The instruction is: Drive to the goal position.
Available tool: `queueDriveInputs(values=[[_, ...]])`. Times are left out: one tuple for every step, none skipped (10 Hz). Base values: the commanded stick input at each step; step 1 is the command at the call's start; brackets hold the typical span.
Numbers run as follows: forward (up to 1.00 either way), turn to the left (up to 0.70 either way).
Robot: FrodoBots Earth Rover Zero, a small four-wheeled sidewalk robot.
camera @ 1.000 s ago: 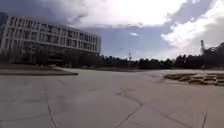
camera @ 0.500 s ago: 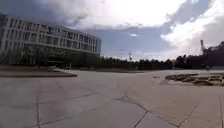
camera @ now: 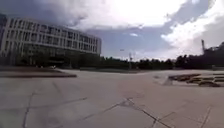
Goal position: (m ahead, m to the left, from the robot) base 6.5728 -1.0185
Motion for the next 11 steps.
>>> queueDriveInputs(values=[[0.5,0.01],[0.5,0.01],[0.5,0.01],[0.5,0.01],[0.5,0.01],[0.5,0.01],[0.5,0.01],[0.5,0.01],[0.5,0.01],[0.5,0.01],[0.5,0.01]])
